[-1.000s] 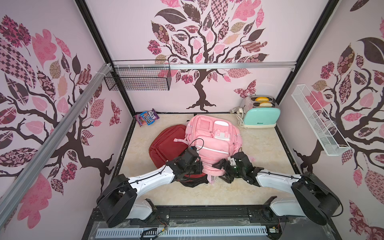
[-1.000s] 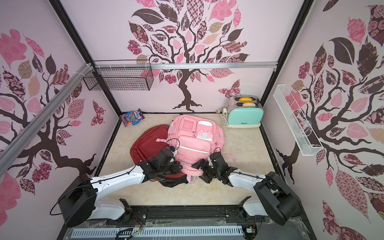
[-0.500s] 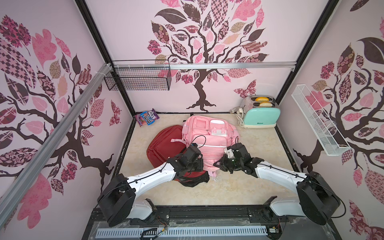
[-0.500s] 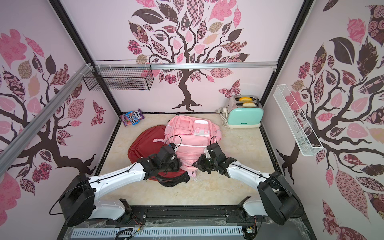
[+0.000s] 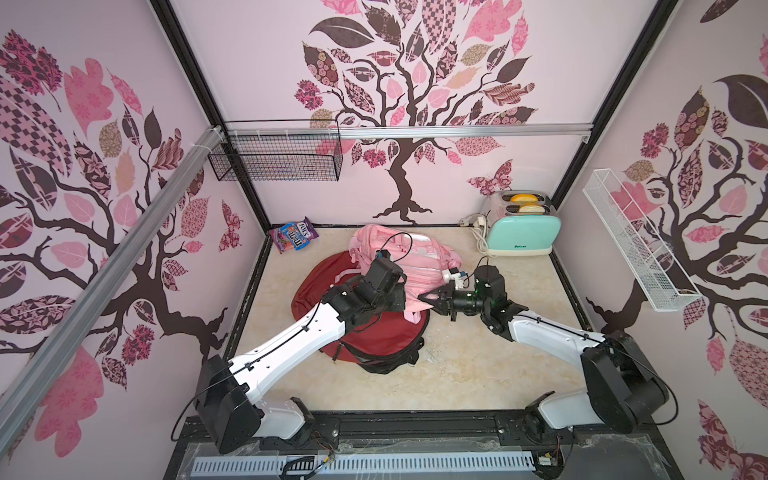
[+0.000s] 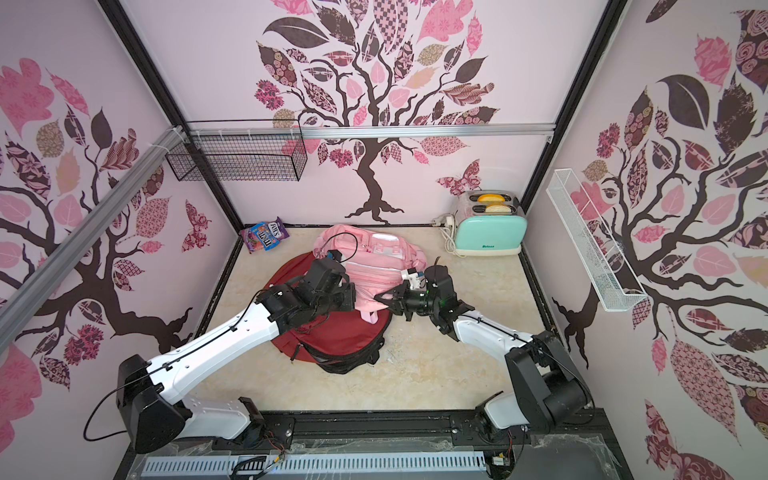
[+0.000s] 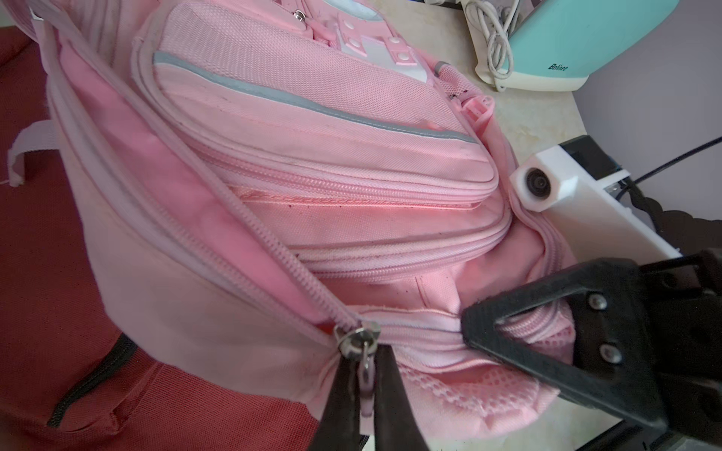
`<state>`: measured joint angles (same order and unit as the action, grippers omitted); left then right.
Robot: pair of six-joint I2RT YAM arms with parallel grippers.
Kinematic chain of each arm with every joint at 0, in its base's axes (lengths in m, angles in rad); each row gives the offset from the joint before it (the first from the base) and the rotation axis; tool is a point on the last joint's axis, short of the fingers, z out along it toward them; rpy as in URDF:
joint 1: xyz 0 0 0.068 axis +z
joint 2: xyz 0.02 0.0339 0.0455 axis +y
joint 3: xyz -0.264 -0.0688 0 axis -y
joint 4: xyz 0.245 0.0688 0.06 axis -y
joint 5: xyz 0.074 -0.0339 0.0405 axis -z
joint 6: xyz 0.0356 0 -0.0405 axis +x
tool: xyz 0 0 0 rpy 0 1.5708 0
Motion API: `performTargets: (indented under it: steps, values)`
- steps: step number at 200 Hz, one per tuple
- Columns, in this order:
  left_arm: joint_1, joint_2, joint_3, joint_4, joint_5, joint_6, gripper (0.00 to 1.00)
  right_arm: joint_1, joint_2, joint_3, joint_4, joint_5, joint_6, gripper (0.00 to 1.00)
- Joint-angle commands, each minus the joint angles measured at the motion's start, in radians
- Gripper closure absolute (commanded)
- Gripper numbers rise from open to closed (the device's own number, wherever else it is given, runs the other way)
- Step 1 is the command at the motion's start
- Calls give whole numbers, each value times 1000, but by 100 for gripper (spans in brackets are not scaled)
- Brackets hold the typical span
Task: Zip up the backpack
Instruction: Zip the zipper on the backpack.
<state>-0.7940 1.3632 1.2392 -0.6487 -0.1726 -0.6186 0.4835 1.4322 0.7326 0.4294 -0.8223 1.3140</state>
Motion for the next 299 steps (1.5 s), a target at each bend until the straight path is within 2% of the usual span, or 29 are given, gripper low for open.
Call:
performTargets:
  steps: [1,15,27,43,65,105,149,185,210,251,299]
  values:
    - [-66,-36,36,69,183,42,100,37,-3,81,319,-130,69,100]
    - [-79,-60,11,61,179,41,100,36,-27,74,239,-166,9,100]
    - [-92,-84,-26,59,173,36,100,33,-69,69,93,-186,-100,100]
    - [-110,-114,-83,59,173,27,100,25,-140,96,-235,-176,-332,100]
    - [-122,-147,-173,80,184,7,100,4,-200,146,-587,-106,-584,100]
    - [-123,-174,-314,155,214,-30,100,-43,-163,220,-917,34,-827,100]
    - [-122,-175,-398,232,220,-68,100,-43,-76,236,-978,108,-895,100]
    - [-118,-142,-406,263,245,-70,100,-44,-90,250,-1026,271,-904,100]
    - [-121,-103,-423,315,315,-42,100,-45,-83,282,-1065,331,-927,100]
    - [-122,-56,-480,347,311,-44,100,-44,-87,301,-1094,430,-962,100]
    - [-120,-53,-505,365,288,-57,100,-45,-83,301,-1093,461,-982,100]
